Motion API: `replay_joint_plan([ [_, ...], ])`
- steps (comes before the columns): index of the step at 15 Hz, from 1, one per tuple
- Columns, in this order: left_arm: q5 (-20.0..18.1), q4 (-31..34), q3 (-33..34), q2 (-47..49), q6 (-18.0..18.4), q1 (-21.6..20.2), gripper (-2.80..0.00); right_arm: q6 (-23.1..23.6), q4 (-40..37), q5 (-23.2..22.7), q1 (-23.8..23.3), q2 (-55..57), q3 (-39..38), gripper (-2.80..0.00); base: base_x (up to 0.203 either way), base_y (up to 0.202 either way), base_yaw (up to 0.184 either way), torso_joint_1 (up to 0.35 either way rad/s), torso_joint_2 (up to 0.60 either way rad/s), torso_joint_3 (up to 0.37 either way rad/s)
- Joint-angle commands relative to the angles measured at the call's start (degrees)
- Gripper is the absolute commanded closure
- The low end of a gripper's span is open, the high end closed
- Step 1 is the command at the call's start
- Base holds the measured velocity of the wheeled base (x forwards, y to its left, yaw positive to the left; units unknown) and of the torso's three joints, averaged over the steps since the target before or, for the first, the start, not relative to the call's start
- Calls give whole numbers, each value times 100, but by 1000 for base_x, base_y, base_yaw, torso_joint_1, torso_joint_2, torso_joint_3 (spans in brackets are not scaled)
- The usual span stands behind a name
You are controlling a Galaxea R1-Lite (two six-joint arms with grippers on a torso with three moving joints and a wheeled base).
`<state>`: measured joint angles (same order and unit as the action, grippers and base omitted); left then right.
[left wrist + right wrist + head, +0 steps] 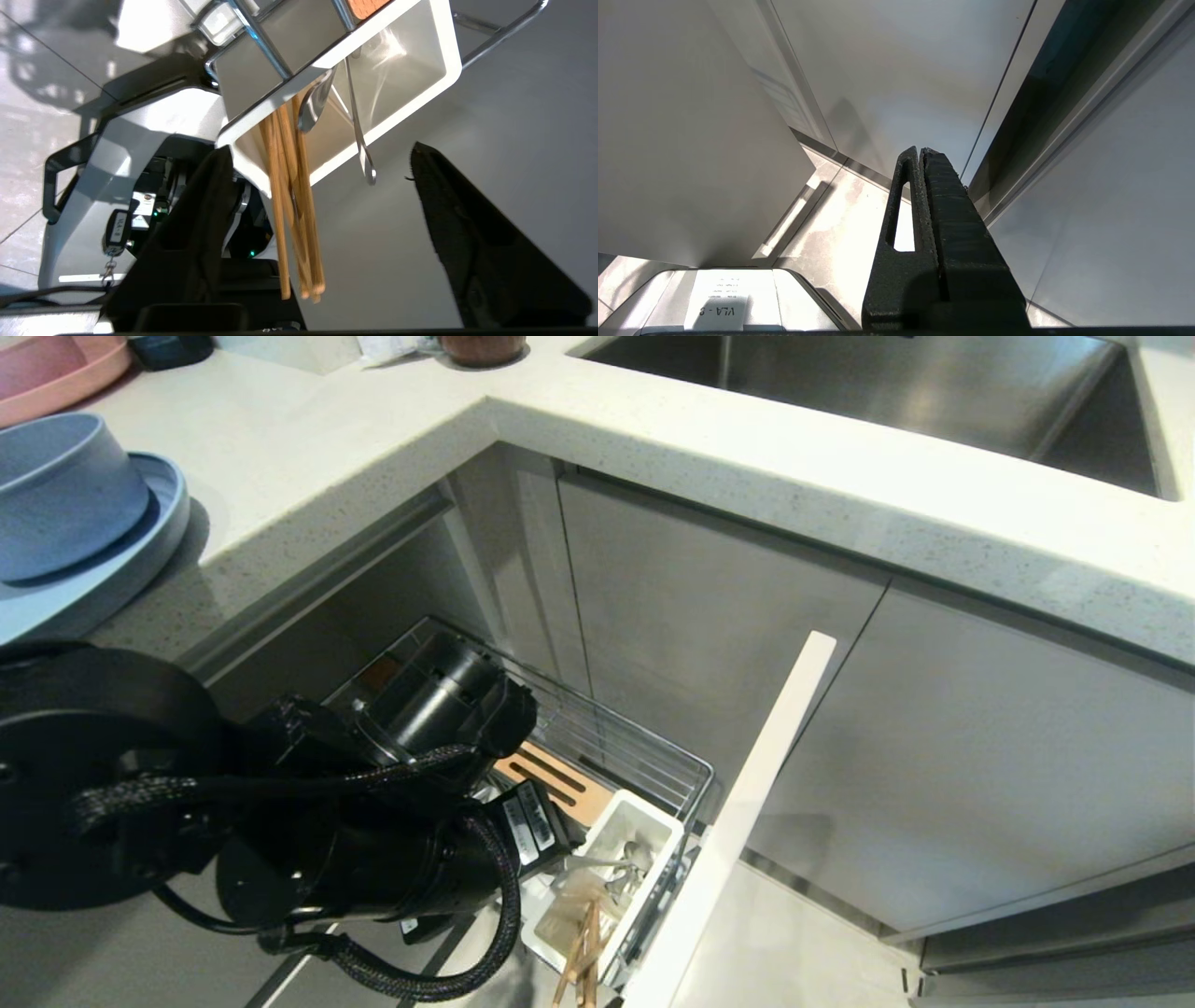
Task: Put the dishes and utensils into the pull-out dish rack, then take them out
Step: Take the fork out of the cupboard
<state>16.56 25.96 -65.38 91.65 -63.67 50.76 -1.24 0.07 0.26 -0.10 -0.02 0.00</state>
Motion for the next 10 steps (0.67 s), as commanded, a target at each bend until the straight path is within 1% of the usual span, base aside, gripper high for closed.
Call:
replay_joint_plan([
  [1,-195,-145,63,272,55,-168,-280,-1,1,1,1,-19,-9,0,0,0,0,0,0,0],
  [3,-325,-435,84,458,223,-284,-280,-7,1,1,1,-15,-9,0,0,0,0,0,0,0],
  [5,-440,-609,48,617,273,-295,-280,0,1,1,1,-16,-9,0,0,0,0,0,0,0],
  [7,-456,-854,46,833,458,-386,-280,0,1,1,1,-21,-9,0,0,0,0,0,0,0],
  [10,-461,-909,26,889,478,-400,-280,1,1,1,1,-21,-9,0,0,0,0,0,0,0],
])
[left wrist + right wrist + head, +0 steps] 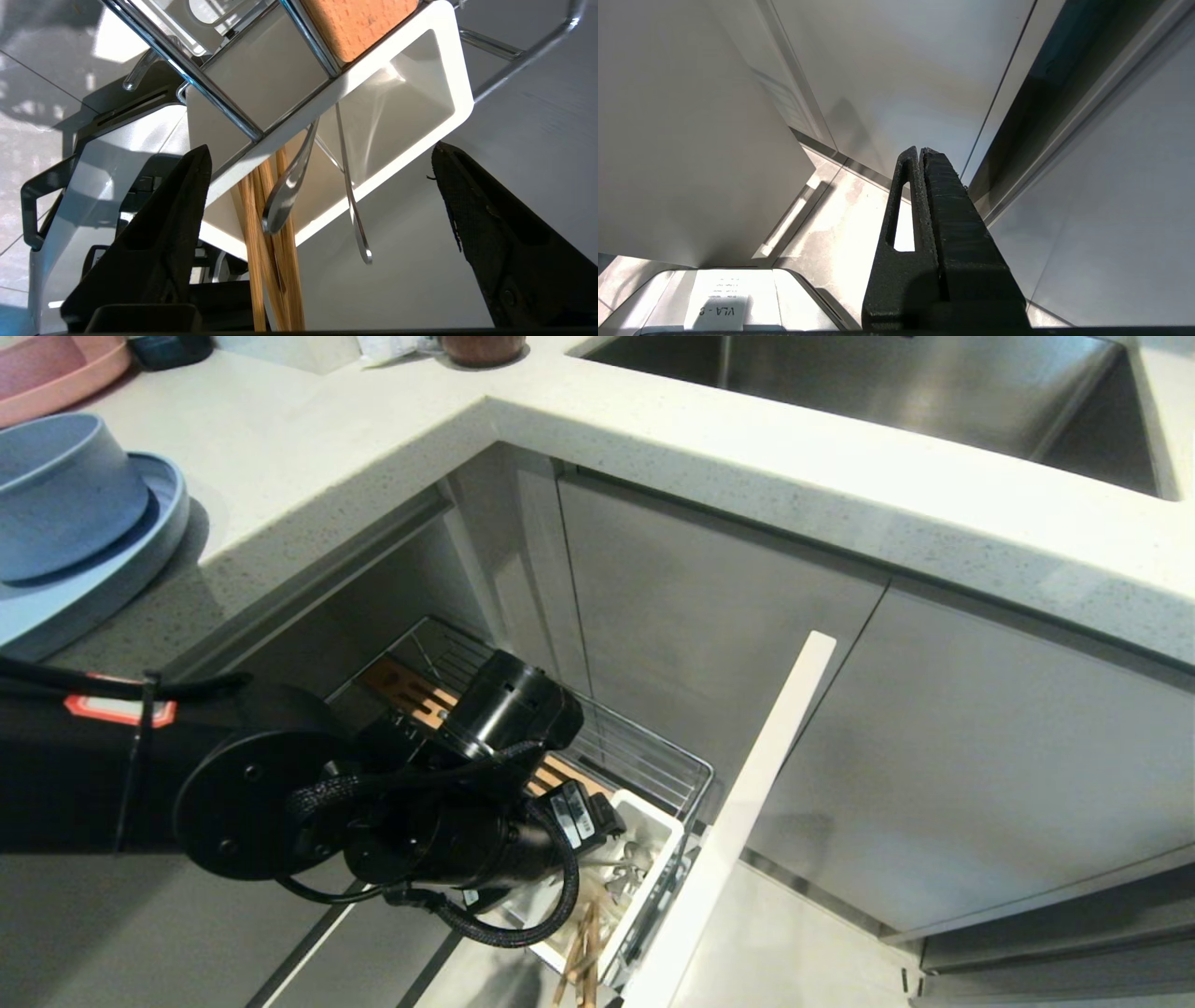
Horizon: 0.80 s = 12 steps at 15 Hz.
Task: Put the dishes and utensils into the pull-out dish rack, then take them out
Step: Take the fork out of the cupboard
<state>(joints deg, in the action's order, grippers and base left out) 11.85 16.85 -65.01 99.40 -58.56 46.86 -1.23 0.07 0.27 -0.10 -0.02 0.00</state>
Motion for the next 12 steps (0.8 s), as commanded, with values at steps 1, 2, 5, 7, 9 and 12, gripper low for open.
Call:
replay_joint_plan([
  [1,10,3,-29,138,-32,-10,-280,-3,1,0,1,-24,-9,0,0,0,0,0,0,0],
  [2,2,3,-29,141,-32,-10,-280,0,1,0,1,-15,-9,0,0,0,0,0,0,0],
  [5,2,11,-64,132,-32,-10,-280,-8,1,0,1,-16,-9,0,0,0,0,0,0,0],
  [7,2,20,-73,123,-32,-10,-280,0,1,0,1,-23,-9,0,0,0,0,0,0,0],
  [9,2,11,-73,123,-32,-10,-280,0,1,0,1,-17,-9,0,0,0,0,0,0,0],
  [12,2,3,-73,148,-22,-7,-280,0,1,0,1,-22,-9,0,0,0,0,0,0,0],
])
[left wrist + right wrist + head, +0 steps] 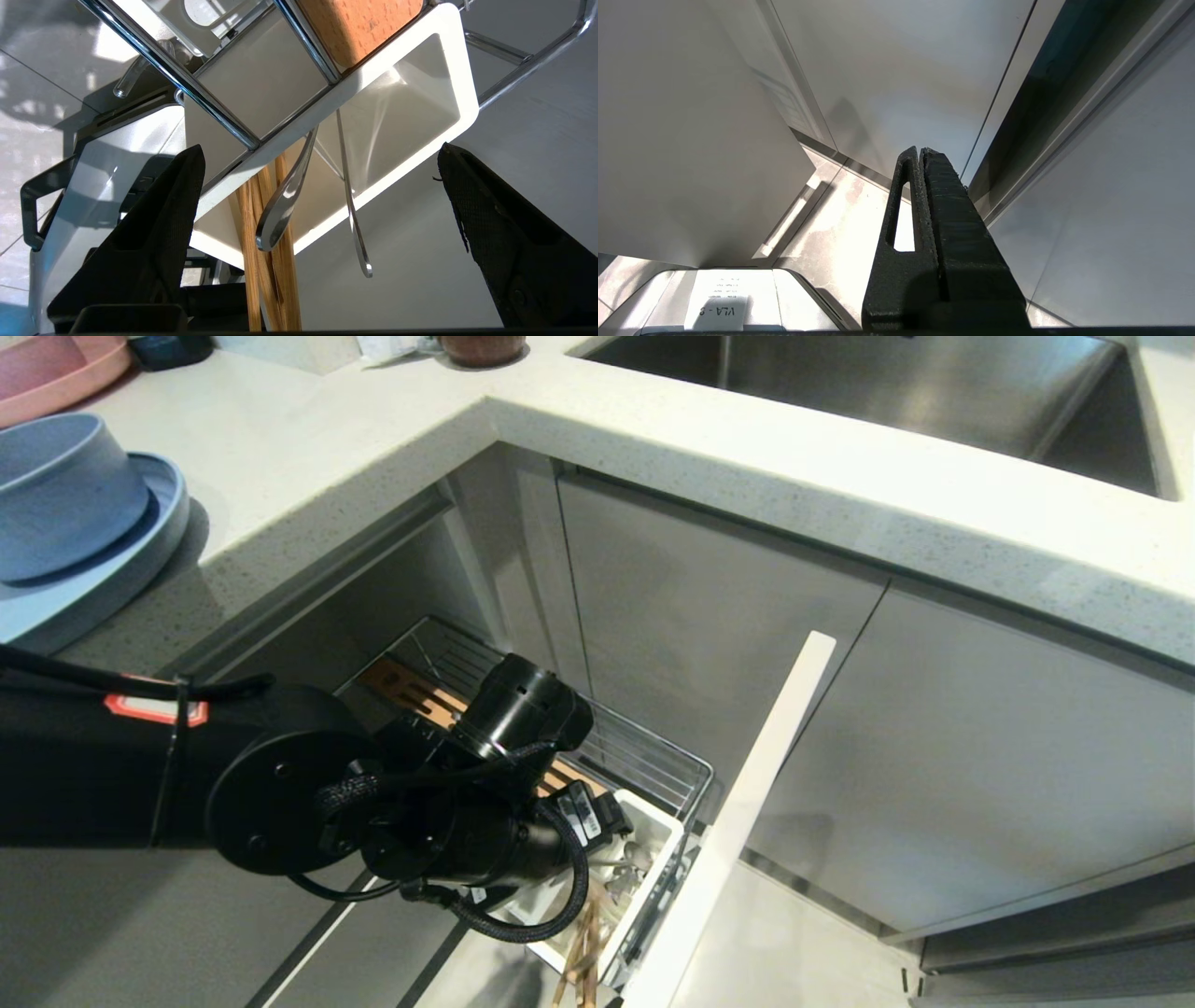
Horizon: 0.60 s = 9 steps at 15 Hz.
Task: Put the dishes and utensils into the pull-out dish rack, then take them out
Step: Take the fork out of the cupboard
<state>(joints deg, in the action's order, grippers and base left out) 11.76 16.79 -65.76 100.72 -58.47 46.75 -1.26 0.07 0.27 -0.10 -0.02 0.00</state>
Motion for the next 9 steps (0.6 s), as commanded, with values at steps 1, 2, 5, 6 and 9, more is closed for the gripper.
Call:
replay_joint_plan([
  [1,10,9,1,18,-28,9,0,0,1,0,1,-21,-9,0,0,0,0,0,0,0],
  [2,10,16,1,18,-33,9,0,2,1,0,1,-20,-9,0,0,0,0,0,0,0],
  [5,10,26,-25,18,-24,9,0,-1,1,0,1,-20,-9,0,0,0,0,0,0,0],
  [6,10,26,-25,18,-24,9,0,1,1,0,1,-16,-9,0,0,0,0,0,0,0],
  [9,10,26,-25,9,-24,9,0,3,1,0,1,-15,-9,0,0,0,0,0,0,0],
])
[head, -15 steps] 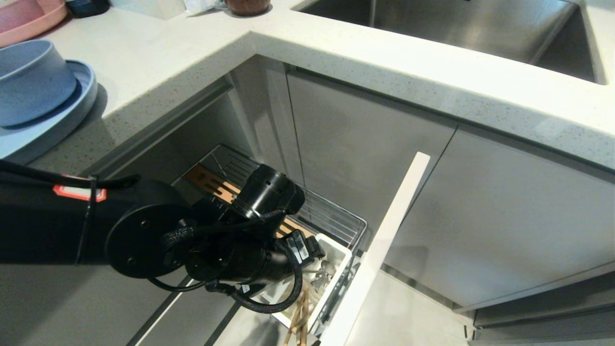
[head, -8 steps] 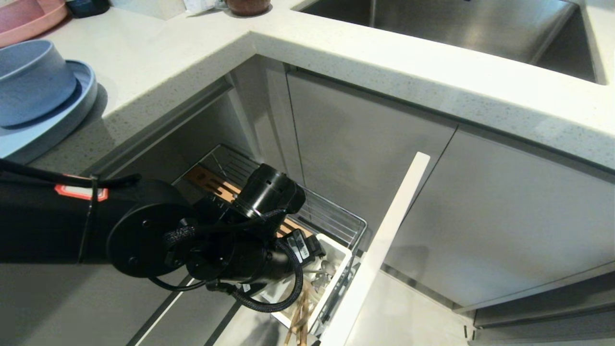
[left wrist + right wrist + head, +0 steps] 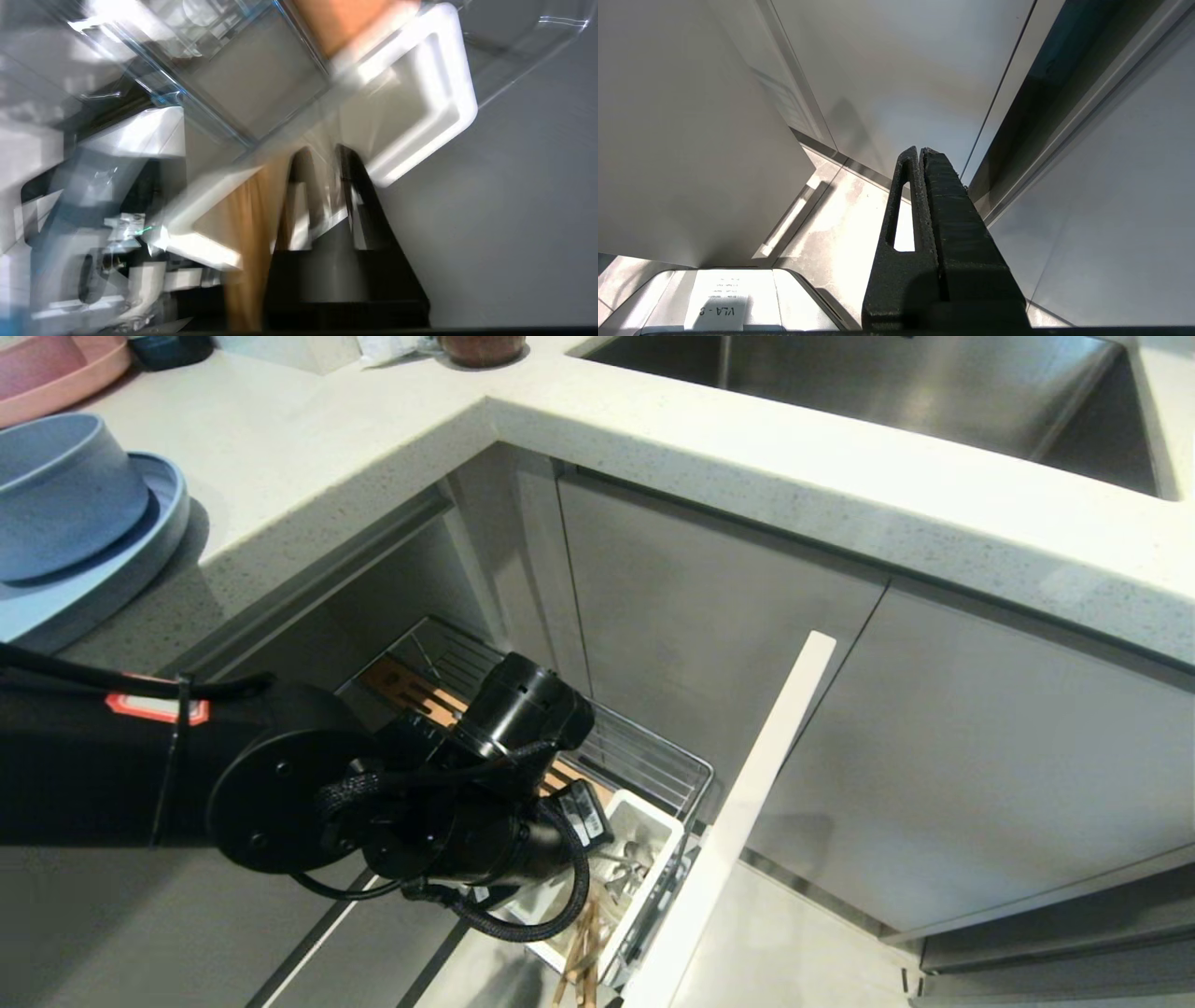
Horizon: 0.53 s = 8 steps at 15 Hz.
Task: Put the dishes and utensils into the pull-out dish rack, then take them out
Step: Take the fork out of the cupboard
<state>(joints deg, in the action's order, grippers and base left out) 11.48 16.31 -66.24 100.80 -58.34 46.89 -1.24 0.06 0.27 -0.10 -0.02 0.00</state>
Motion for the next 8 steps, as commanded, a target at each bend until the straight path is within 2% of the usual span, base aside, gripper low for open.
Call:
replay_joint_plan([
  [1,47,74,23,1,-37,-5,0,-8,3,0,1,-16,-9,0,0,0,0,0,0,0],
  [8,53,88,1,-168,-37,11,0,1,3,0,1,-15,-9,0,0,0,0,0,0,0],
])
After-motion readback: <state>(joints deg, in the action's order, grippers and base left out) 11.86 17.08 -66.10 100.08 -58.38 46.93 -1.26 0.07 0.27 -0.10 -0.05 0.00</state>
